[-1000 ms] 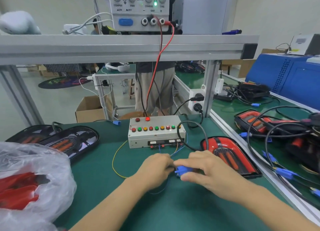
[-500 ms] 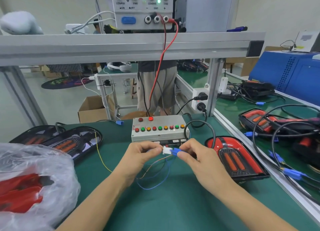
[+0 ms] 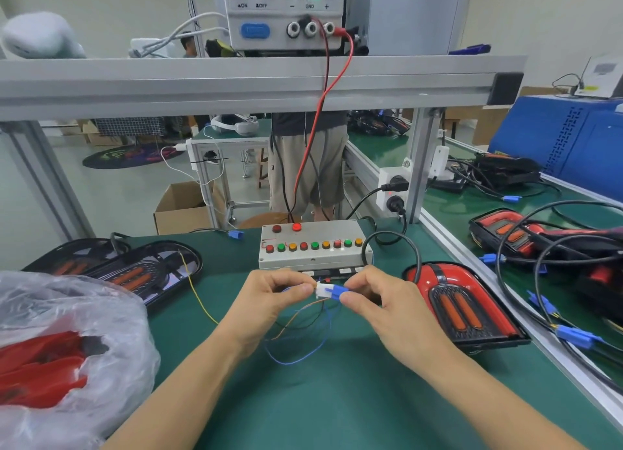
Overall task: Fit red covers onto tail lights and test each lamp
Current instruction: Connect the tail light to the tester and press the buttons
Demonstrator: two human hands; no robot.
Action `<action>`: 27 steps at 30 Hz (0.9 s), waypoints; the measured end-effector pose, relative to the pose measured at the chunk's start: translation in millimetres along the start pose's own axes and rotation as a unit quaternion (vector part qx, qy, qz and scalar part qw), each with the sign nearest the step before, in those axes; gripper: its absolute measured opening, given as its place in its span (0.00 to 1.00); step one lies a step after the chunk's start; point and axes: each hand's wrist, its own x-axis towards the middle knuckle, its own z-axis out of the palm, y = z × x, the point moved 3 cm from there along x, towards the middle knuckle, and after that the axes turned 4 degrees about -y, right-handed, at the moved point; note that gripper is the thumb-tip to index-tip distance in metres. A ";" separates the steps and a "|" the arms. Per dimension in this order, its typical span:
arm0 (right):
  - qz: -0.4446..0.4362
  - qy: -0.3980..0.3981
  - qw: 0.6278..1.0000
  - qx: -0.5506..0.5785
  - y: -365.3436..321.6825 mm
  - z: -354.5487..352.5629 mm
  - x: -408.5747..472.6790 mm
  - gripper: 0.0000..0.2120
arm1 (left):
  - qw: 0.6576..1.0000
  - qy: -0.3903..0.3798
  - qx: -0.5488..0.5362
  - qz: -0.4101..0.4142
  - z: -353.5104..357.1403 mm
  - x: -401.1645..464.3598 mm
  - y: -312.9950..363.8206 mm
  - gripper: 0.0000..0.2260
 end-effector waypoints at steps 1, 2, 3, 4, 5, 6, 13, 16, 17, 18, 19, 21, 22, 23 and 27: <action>-0.003 0.000 1.000 -0.003 -0.5 -0.6 -0.5 0.03 | 1.000 0.000 0.002 0.000 -0.2 -0.4 0.1 0.06; -0.010 0.002 1.000 -0.014 -1.4 -1.4 -1.1 0.02 | 1.000 -0.001 0.005 0.000 -0.4 -0.6 0.5 0.06; -0.022 0.008 0.999 -0.034 -2.9 -1.5 -2.0 0.02 | 1.000 -0.003 0.009 0.000 -0.7 -0.4 1.1 0.06; -0.035 0.016 0.998 -0.056 -4.6 -1.3 -3.0 0.03 | 1.000 -0.006 0.012 0.001 -0.6 0.2 1.9 0.06; -0.047 0.024 0.996 -0.072 -6.5 -0.3 -4.0 0.04 | 1.000 -0.011 0.017 0.004 0.3 0.9 3.0 0.06; -0.055 0.030 0.995 -0.078 -8.3 1.3 -4.7 0.04 | 0.999 -0.016 0.027 0.007 2.2 1.0 3.8 0.06; -0.035 0.030 0.999 -0.003 -4.8 9.8 -3.3 0.05 | 1.000 -0.005 0.006 -0.007 10.4 -1.9 -3.6 0.09; -0.014 0.027 0.999 -0.042 -0.7 15.4 0.3 0.06 | 0.999 -0.012 0.039 -0.020 10.1 2.1 -7.6 0.10; -0.012 0.016 0.997 -0.079 0.9 17.7 1.0 0.07 | 0.997 -0.021 0.066 -0.023 8.7 3.4 -8.9 0.09; -0.020 -0.004 0.991 -0.129 1.8 20.3 0.1 0.08 | 0.995 -0.032 0.096 -0.024 6.2 4.5 -10.4 0.08; -0.033 -0.029 0.982 -0.185 2.4 22.0 -2.1 0.10 | 0.990 -0.042 0.132 -0.021 2.1 5.6 -11.7 0.07; -0.090 -0.045 0.948 -0.301 1.6 17.8 -7.6 0.13 | 0.974 -0.059 0.218 -0.009 -9.2 6.5 -13.5 0.08; -0.115 -0.031 0.926 -0.357 2.3 10.8 -8.6 0.16 | 0.966 -0.063 0.250 -0.004 -15.5 7.0 -14.2 0.09; -0.117 -0.020 0.905 -0.409 2.1 1.6 -8.0 0.20 | 0.960 -0.064 0.273 0.002 -22.1 7.6 -14.6 0.09; -0.059 -0.118 0.861 -0.491 10.8 -15.8 -3.9 0.17 | 0.910 -0.035 0.410 0.042 -39.4 13.4 -15.4 0.07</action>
